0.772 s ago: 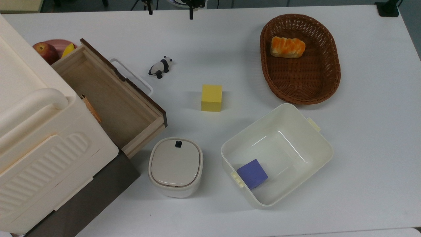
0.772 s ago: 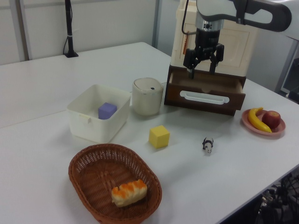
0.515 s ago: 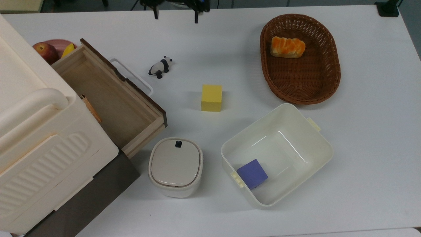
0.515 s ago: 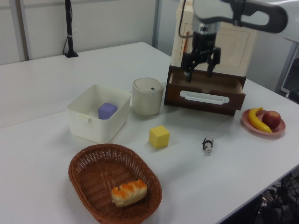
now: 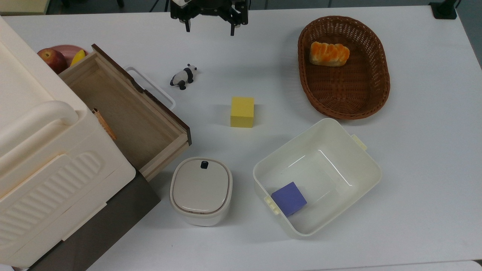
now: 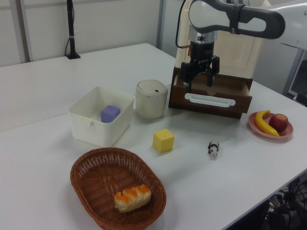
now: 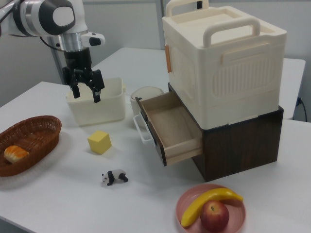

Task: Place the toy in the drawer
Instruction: 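Move the gripper from the drawer toward the panda toy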

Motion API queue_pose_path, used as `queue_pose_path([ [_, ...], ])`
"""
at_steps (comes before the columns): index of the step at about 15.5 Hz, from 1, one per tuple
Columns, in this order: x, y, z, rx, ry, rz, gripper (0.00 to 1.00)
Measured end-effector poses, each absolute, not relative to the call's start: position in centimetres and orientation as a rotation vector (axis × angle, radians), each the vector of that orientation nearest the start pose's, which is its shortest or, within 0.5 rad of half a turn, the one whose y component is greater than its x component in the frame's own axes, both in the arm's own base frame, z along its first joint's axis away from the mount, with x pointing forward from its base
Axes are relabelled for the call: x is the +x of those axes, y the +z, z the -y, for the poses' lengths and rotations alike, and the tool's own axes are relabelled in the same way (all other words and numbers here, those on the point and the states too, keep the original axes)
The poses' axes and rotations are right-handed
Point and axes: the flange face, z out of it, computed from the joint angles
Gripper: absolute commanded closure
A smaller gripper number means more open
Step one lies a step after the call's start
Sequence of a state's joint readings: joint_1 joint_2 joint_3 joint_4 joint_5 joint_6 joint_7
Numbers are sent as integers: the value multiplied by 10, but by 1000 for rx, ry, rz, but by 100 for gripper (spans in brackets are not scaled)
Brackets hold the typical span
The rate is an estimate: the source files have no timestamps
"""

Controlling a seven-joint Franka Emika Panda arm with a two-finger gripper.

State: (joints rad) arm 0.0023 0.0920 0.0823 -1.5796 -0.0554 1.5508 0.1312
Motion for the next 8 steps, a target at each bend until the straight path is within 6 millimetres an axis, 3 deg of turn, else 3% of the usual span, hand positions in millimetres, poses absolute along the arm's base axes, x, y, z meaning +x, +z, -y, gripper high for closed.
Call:
queue_pose_path([
  [8,555,570,-41,-3201,99,-68,0],
])
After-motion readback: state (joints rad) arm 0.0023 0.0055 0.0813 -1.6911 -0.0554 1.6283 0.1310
